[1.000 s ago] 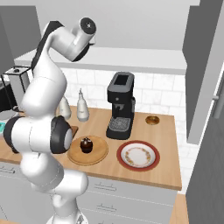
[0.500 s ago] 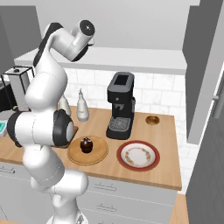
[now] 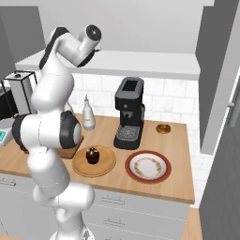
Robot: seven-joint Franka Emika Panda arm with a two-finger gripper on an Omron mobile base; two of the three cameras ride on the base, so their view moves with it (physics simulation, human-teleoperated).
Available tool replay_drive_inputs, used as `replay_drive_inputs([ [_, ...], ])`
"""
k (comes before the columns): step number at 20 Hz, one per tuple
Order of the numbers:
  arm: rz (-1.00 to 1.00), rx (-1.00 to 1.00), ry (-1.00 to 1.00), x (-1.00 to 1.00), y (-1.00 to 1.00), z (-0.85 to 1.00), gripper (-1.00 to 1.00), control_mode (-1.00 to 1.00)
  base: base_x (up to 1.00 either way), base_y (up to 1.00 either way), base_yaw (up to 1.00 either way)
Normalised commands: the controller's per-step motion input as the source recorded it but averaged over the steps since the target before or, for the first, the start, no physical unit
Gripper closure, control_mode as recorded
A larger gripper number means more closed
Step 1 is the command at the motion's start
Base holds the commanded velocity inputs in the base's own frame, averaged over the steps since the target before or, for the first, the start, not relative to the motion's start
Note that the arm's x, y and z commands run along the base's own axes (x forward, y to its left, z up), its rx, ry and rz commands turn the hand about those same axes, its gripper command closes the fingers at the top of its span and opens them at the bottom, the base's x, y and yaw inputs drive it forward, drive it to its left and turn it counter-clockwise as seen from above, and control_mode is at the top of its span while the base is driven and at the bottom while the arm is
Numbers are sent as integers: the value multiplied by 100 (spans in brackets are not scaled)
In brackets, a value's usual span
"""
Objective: From the different types of pastries on the counter, select a croissant and place it on the cutting board. Then retrieve a jar of jam from the cabinet and place it alongside the croissant on the cutting board.
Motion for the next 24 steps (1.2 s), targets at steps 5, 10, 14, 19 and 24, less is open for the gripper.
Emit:
replay_drive_inputs([
  [5,5,1,0,32,27,-25,100,-100,0,0,0],
  [10,8,3,9,25,7,-22,100,-100,0,0,0],
  [14,3,0,-15,-69,-11,-14,100,-100,0,0,0],
  [19,2,0,-39,-100,-29,9,100,-100,0,0,0],
  [24,0,0,-49,-100,-26,30,100,-100,0,0,0],
])
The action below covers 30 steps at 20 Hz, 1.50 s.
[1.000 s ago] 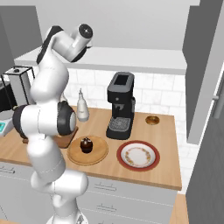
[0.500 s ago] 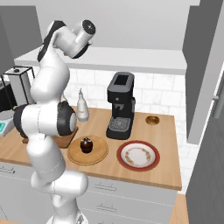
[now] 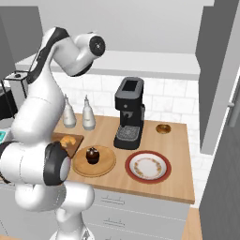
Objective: From the different types of pastries on the counter, select a croissant and place it on the cutting board. Then retrieve a jar of jam from the cabinet and place it alongside the croissant on the cutting board.
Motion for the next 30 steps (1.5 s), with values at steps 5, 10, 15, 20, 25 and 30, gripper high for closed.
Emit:
replay_drive_inputs([
  [5,0,0,-17,-100,-8,58,100,-100,0,0,0],
  [10,0,0,-1,-100,-2,38,100,-100,0,0,0],
  [15,0,0,0,-100,-18,-12,100,-100,0,0,0],
  [20,0,0,1,-93,-16,-32,100,-100,0,0,0],
  [25,0,0,4,-58,0,-75,100,-100,0,0,0],
  [30,0,-1,10,-39,4,-94,100,-100,0,0,0],
])
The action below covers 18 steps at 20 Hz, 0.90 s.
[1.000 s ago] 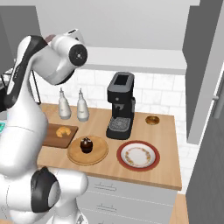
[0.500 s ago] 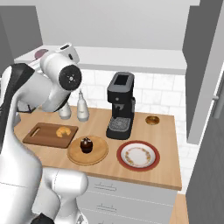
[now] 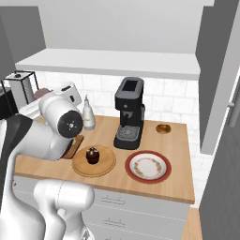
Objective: From the different types of pastries on the counter, select a croissant and place it on the cutting board. Then retrieve a jar of jam from the cabinet and place it alongside the croissant on the cutting board.
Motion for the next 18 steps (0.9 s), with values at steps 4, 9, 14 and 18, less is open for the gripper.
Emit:
replay_drive_inputs([
  [4,-7,0,4,-6,7,-63,100,-100,0,0,0],
  [9,-26,3,0,-7,18,-42,100,-100,0,0,0],
  [14,-38,1,-6,-29,53,-93,100,-100,0,0,0],
  [18,-19,0,-25,-19,29,-100,100,-100,0,0,0],
])
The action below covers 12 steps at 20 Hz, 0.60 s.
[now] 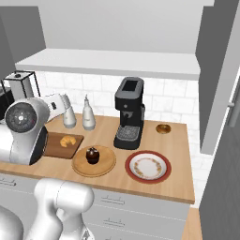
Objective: From the different types of pastries on the counter, select a croissant and place it on the cutting board. Then retrieve a jar of jam from the cabinet and place it alongside the croissant on the cutting board.
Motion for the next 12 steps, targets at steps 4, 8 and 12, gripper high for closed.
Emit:
replay_drive_inputs([
  [4,-12,0,-54,-25,14,-100,100,-100,0,0,0],
  [8,-20,0,-57,-22,45,-100,100,-100,0,0,0],
  [12,-47,0,-37,-2,90,-100,100,-100,0,0,0],
])
